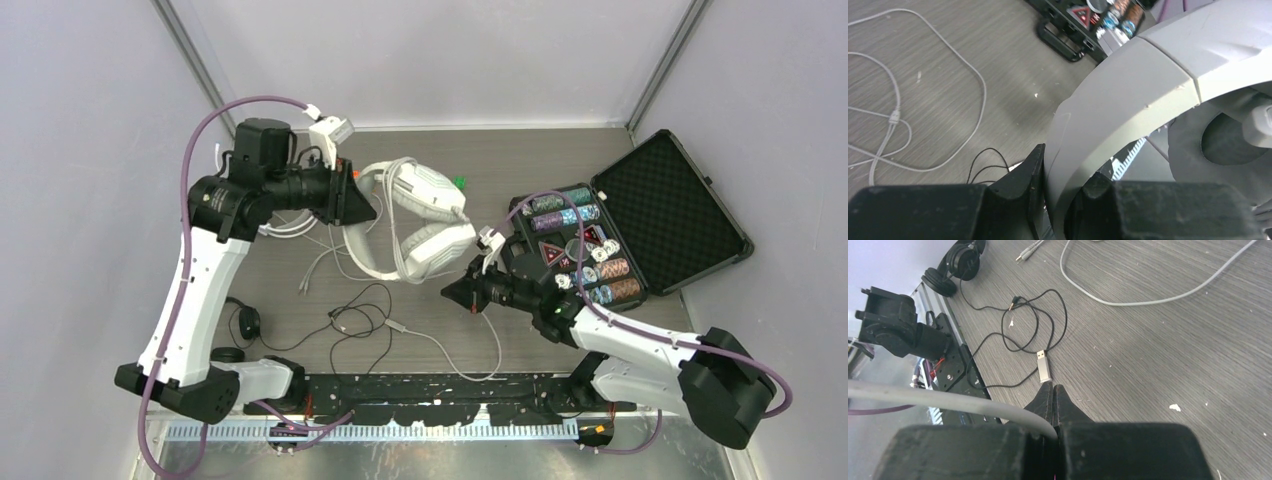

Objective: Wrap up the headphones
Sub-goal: Wrap the headphones cable around the headphones.

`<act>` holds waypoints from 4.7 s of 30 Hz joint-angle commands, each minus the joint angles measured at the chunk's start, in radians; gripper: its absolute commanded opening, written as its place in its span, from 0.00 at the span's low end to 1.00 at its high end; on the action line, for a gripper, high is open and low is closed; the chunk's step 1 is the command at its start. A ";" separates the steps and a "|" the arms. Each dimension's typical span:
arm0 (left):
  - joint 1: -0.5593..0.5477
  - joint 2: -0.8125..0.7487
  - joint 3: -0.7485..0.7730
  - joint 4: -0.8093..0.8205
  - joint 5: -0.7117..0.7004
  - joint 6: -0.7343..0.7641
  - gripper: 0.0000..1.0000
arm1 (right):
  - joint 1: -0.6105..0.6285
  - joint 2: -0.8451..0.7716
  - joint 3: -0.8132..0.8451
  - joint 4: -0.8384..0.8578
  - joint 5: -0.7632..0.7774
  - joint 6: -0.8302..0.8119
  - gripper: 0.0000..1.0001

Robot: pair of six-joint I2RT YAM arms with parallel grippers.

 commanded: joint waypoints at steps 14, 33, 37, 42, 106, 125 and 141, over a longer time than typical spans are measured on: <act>-0.189 -0.101 -0.274 0.039 0.052 0.562 0.00 | -0.089 0.039 0.237 -0.319 -0.282 0.022 0.01; -0.420 -0.105 -0.396 0.107 -0.406 0.749 0.00 | -0.091 -0.058 0.344 -0.484 -0.455 0.245 0.01; -0.485 -0.102 -0.410 0.114 -0.532 0.805 0.00 | -0.091 -0.074 0.349 -0.491 -0.469 0.283 0.01; -0.532 -0.119 -0.437 0.163 -0.630 0.856 0.00 | -0.091 -0.085 0.340 -0.469 -0.474 0.323 0.01; -0.547 0.133 -0.175 0.134 -1.276 0.057 0.00 | 0.144 -0.094 0.470 -0.307 -0.214 0.333 0.01; -0.508 0.136 -0.153 0.149 -1.247 -0.211 0.00 | 0.204 0.040 0.665 -0.436 -0.115 0.273 0.01; -0.340 0.005 -0.221 0.317 -1.072 -0.424 0.00 | 0.251 -0.032 0.498 -0.472 0.043 0.193 0.01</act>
